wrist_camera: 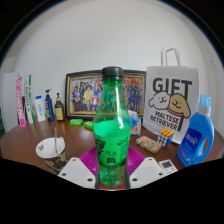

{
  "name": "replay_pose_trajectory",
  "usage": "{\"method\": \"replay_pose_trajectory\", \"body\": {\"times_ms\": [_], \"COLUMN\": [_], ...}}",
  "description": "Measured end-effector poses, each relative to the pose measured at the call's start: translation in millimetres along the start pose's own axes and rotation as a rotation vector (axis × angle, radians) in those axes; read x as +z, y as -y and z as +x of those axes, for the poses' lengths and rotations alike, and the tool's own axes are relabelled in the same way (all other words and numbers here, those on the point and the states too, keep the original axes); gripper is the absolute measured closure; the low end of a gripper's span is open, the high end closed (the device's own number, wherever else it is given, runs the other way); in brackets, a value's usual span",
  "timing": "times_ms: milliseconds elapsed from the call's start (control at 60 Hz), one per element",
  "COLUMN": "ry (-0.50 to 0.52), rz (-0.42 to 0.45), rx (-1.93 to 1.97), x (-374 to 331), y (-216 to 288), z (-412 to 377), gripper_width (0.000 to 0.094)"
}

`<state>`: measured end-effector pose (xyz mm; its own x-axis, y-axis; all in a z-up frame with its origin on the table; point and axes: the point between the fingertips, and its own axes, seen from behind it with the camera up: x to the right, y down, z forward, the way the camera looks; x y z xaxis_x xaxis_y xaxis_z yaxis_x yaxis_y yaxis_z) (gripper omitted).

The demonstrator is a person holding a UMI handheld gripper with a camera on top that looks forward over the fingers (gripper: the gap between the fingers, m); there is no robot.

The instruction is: Pour water

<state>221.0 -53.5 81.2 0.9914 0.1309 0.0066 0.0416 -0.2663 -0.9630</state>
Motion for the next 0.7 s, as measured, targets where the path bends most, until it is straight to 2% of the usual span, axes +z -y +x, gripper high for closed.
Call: {"method": "replay_pose_trajectory", "body": {"times_ms": [33,100,200,283,317,367,383,417,500,700], "ry": [-0.002,-0.002,-0.002,-0.010,-0.010,-0.015,-0.019,-0.035,-0.089,-0.155], "rz": [-0.015,0.021,0.041,0.027,-0.003,-0.046,-0.061,-0.093,-0.152,-0.289], "rx": [-0.002,0.012,0.011,0.025,0.037,0.061,0.067,0.079,0.094,0.139], "x": [1.2,-1.0,-2.1,-2.0,-3.4,-7.1,-8.9,-13.6,-34.0,-120.1], "y": [-9.8,-6.6,-5.3,-6.8,-11.3,-17.9,-20.0,-24.3,-27.5,-8.8], "z": [0.7,0.6,-0.1,1.2,1.0,1.8,2.9,5.4,8.4,-15.2], "gripper_width": [0.0605,0.0598,0.0515,0.0383,0.0320,0.0108,0.0065,0.0108,0.0074,0.0082]}}
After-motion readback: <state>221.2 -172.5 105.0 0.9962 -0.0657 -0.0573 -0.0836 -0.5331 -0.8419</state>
